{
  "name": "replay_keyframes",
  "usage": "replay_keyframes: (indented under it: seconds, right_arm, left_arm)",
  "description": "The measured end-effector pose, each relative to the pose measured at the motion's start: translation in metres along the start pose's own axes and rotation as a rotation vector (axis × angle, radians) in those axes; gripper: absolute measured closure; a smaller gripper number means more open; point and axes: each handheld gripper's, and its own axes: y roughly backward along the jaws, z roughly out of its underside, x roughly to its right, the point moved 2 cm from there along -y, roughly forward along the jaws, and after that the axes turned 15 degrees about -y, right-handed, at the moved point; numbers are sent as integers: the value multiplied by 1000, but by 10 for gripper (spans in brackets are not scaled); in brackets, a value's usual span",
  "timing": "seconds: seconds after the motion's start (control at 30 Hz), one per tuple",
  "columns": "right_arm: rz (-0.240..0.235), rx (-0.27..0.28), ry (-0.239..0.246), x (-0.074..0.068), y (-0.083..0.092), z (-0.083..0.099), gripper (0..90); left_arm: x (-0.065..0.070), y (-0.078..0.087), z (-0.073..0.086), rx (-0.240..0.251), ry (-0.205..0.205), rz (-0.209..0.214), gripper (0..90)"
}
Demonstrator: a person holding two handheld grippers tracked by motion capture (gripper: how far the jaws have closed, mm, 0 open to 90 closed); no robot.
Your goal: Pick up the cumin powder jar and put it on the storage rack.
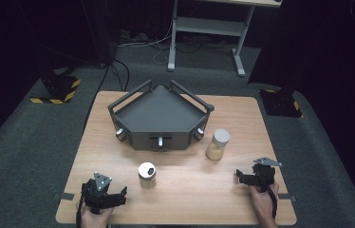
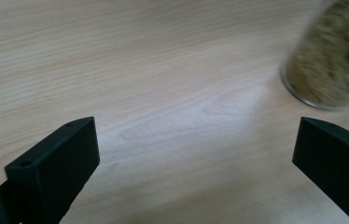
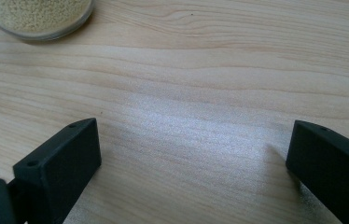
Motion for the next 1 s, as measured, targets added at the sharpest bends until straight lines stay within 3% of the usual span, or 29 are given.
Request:
replay_keyframes:
  seconds: [0.13,0.43,0.6,0.8,0.83,1.0]
  right_arm:
    - [0,0,1,0,0,0,24]
    - [1,0,1,0,0,0,24]
    - [1,1,1,0,0,0,25]
    - [-1,1,2,0,0,0,26]
    - [-1,1,2,0,0,0,27]
    - [-2,1,2,0,0,0,28]
  left_arm:
    - [11,5,2,4,-47,24,5]
    - [30,1,-6,34,-94,101,5]
    - [36,-11,-18,43,-89,132,5]
    - [40,-23,-30,52,-68,129,5]
    - [76,-42,-12,273,273,65,5]
    - [79,-49,-22,277,274,64,5]
